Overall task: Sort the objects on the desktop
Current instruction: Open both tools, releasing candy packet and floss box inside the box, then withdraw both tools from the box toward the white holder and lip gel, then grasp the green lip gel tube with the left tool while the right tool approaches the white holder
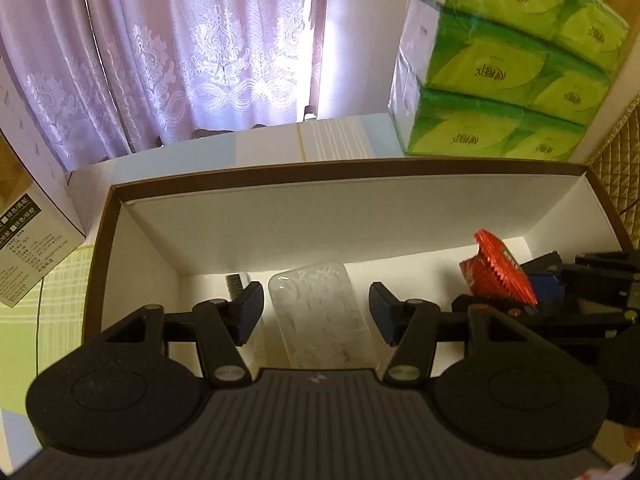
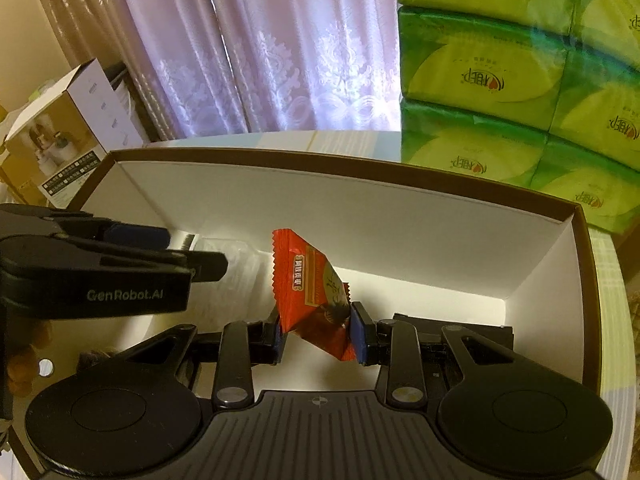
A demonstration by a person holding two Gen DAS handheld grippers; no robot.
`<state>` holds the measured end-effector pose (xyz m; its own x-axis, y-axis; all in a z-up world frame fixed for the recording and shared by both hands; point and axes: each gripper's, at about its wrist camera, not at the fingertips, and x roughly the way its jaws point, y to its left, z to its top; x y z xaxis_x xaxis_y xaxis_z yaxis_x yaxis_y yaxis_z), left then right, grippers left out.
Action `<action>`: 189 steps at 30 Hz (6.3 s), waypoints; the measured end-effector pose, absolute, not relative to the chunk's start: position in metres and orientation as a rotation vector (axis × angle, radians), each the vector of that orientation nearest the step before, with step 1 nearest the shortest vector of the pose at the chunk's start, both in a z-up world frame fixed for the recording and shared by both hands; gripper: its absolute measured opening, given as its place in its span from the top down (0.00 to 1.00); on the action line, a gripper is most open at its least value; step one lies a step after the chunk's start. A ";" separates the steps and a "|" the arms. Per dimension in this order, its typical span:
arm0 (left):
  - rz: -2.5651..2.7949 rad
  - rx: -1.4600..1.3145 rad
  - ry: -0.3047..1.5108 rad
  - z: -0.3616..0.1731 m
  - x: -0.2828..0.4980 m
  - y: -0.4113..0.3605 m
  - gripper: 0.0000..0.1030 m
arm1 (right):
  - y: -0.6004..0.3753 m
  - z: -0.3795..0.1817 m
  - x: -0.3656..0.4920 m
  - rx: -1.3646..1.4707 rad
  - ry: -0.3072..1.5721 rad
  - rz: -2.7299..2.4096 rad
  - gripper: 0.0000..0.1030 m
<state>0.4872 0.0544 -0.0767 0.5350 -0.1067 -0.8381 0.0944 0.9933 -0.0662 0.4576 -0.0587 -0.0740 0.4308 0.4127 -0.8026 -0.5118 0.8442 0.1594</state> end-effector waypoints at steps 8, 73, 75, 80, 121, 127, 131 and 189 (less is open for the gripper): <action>-0.102 0.004 0.979 -0.069 0.477 0.059 0.41 | -0.066 -0.062 0.453 -0.076 0.897 0.555 0.27; -0.027 -0.033 0.762 0.047 0.186 0.060 0.13 | -0.136 0.035 0.204 -0.125 0.715 0.598 0.02; -0.028 -0.037 0.761 0.046 0.180 0.060 0.13 | -0.137 0.035 0.197 -0.131 0.715 0.601 0.02; -0.031 -0.043 0.767 0.042 0.164 0.058 0.13 | -0.140 0.035 0.182 -0.132 0.719 0.609 0.02; -0.021 -0.058 0.962 -0.033 0.144 0.076 0.13 | -0.107 -0.037 0.165 -0.193 0.920 0.656 0.02; -0.038 -0.049 0.997 -0.050 0.151 0.074 0.13 | -0.106 -0.053 0.171 -0.200 0.962 0.658 0.02; -0.061 -0.031 1.016 -0.063 0.155 0.071 0.14 | -0.105 -0.062 0.176 -0.208 0.979 0.660 0.02; 0.091 -0.078 1.133 -0.128 0.170 0.131 0.86 | -0.042 -0.101 0.200 -0.436 0.901 0.920 0.13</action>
<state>0.1698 0.1306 -0.1285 0.4208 0.0330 -0.9066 -0.1122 0.9936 -0.0160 0.2002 -0.0416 -0.1012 0.2907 0.4935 -0.8197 -0.8297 0.5567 0.0409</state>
